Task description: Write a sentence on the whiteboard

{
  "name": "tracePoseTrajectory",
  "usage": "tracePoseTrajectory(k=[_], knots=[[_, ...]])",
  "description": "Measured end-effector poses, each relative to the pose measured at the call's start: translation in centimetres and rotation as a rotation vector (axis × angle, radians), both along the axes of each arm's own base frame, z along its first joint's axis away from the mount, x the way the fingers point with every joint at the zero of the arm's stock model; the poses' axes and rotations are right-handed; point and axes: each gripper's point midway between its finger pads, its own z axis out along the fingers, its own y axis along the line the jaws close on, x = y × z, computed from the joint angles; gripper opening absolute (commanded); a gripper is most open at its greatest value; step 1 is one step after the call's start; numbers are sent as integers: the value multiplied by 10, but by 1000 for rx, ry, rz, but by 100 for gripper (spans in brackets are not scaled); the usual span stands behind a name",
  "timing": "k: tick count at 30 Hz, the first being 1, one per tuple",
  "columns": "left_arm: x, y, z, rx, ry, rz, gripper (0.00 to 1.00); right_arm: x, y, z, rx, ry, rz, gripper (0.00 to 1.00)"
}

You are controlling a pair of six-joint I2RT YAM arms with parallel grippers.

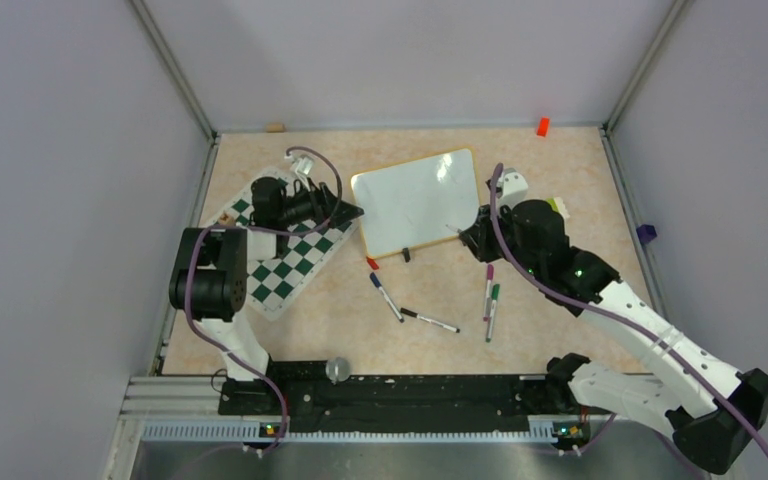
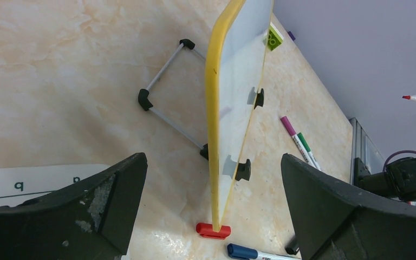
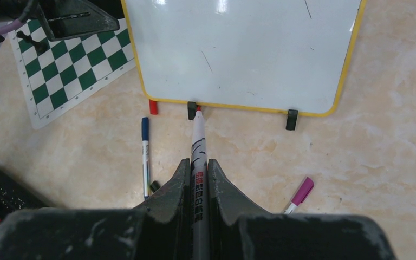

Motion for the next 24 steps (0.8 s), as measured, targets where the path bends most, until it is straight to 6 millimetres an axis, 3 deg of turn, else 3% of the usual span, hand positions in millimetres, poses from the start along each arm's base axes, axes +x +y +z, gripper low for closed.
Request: tracePoseTrajectory(k=[11, 14, 16, 18, 21, 24], knots=[[10, -14, -2, -114, 2, -147, 96, 0, 1, -1, 0, 3, 4, 0], [6, -16, 0, -140, 8, -178, 54, 0, 1, -1, 0, 4, 4, 0], [4, -16, 4, -143, -7, -190, 37, 0, 1, -1, 0, 4, 4, 0], [3, -16, 5, -140, -19, -197, 29, 0, 1, -1, 0, 4, 4, 0], [1, -19, 5, -135, -26, -215, 27, 0, 1, -1, 0, 4, 5, 0], [1, -23, 5, -128, -29, -231, 8, 0, 1, -1, 0, 4, 5, 0]])
